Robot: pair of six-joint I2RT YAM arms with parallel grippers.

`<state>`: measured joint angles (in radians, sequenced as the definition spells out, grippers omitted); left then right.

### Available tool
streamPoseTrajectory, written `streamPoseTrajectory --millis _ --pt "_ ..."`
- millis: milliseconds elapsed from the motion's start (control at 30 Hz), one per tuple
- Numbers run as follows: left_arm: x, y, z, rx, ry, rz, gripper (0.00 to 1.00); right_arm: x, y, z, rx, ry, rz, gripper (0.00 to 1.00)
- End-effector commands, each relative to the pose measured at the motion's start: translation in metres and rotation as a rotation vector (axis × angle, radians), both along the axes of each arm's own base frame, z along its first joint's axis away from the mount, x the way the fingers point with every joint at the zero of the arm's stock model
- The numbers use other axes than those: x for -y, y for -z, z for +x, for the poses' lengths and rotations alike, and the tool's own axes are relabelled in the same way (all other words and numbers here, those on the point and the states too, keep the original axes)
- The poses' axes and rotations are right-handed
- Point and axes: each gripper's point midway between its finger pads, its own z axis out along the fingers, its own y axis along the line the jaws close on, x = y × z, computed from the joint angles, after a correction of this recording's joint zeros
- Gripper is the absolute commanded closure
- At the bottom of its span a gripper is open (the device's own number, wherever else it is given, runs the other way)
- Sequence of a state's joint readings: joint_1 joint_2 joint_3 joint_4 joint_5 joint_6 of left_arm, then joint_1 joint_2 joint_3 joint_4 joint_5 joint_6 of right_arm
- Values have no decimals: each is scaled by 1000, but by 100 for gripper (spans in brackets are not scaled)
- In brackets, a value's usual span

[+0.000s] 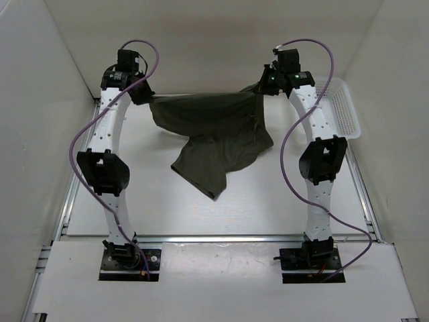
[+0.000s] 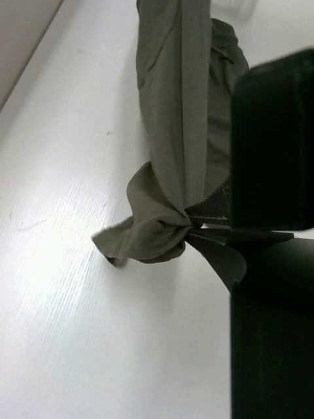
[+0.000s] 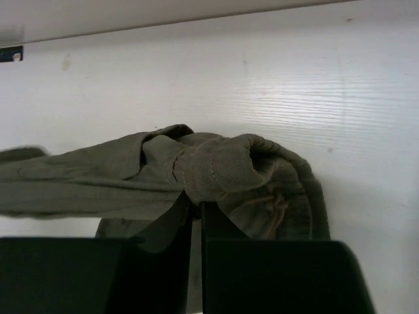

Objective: Fold and stack the shorts
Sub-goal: Fold the shorts

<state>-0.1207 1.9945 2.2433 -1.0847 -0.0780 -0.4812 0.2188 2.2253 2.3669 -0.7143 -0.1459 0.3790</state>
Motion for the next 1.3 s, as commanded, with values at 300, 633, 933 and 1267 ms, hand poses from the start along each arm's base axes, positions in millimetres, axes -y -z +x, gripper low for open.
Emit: streamPoseTrajectory --millis 300,633,933,1267 --pt "-18 10 26 -11 59 -45 90 -18 30 31 12 -67 67 100" --pt "49 7 -68 -81 186 -65 90 19 43 8 -61 5 21 100" --pt "156 81 -177 -274 367 -106 90 63 88 -56 -210 88 -123 100" --pt "183 148 -208 -427 384 18 90 76 119 -89 -312 121 -171 100"
